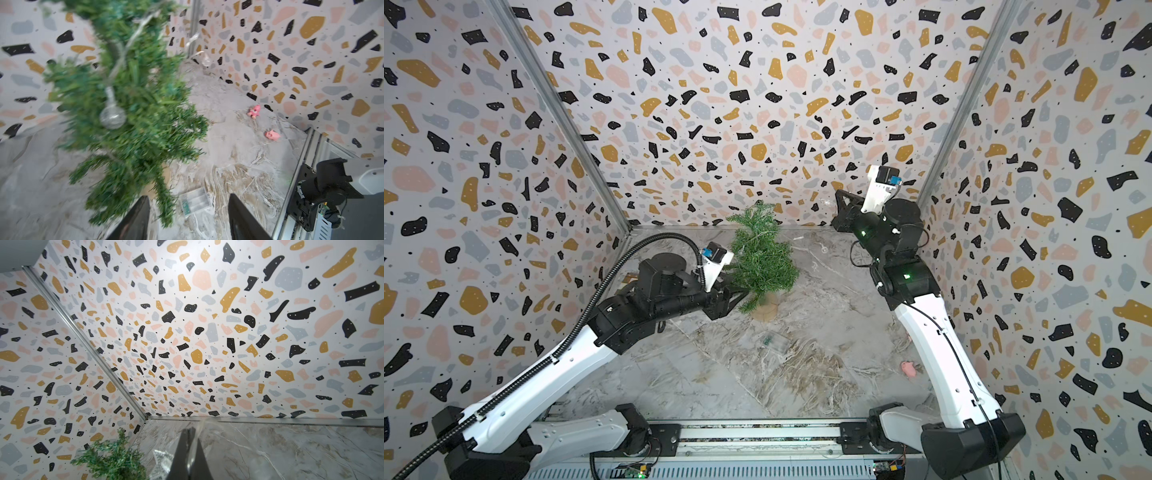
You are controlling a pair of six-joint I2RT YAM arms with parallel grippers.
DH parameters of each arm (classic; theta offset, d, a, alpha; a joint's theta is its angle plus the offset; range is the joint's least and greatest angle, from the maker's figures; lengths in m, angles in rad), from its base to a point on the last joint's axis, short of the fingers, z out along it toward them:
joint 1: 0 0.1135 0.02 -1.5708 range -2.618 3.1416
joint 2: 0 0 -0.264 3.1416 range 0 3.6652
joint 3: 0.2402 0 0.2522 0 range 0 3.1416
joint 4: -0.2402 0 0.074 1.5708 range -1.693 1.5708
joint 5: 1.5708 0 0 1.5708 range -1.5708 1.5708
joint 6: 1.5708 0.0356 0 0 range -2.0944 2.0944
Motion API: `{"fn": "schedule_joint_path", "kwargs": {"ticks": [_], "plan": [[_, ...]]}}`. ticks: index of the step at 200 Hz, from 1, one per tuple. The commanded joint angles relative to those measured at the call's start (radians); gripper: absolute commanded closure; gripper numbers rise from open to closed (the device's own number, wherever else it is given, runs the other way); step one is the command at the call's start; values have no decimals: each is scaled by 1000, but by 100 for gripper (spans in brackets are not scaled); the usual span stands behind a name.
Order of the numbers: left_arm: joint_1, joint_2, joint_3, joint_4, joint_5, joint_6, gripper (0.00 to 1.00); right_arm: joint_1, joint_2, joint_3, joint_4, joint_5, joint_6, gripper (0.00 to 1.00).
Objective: Wrap string light around the christmas tree
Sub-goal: Wrap the light string around the Christmas tree.
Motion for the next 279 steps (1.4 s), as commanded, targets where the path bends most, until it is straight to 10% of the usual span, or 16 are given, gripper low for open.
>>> {"fn": "schedule_joint_path", "kwargs": {"ticks": [1, 44, 204, 279], "plan": [[-50, 69, 69, 128, 19, 88, 37, 23, -57, 45, -15, -3, -26, 100], [-84, 215, 219, 218, 63, 81, 23, 50, -131, 39, 0, -50, -31, 100], [-136, 497, 465, 417, 116, 206, 27, 52, -248, -86, 224, -369, 20, 100], [-137, 515, 481, 451, 169, 207, 83, 51, -213, -124, 271, -388, 61, 100]]}}
